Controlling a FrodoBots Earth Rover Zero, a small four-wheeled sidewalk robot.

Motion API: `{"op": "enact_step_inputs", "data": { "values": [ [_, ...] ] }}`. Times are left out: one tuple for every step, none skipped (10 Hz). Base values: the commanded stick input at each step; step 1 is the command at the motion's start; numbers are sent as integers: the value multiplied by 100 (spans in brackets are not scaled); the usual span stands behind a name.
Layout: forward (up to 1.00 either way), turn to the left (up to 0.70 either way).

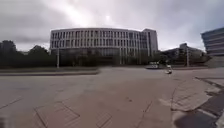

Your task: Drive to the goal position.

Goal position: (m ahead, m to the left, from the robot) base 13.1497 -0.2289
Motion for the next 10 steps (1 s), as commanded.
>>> {"op": "enact_step_inputs", "data": {
  "values": [
    [70,-1],
    [70,0],
    [70,0],
    [70,0],
    [70,0],
    [70,0],
    [70,0],
    [70,0],
    [70,0],
    [70,0]
  ]
}}
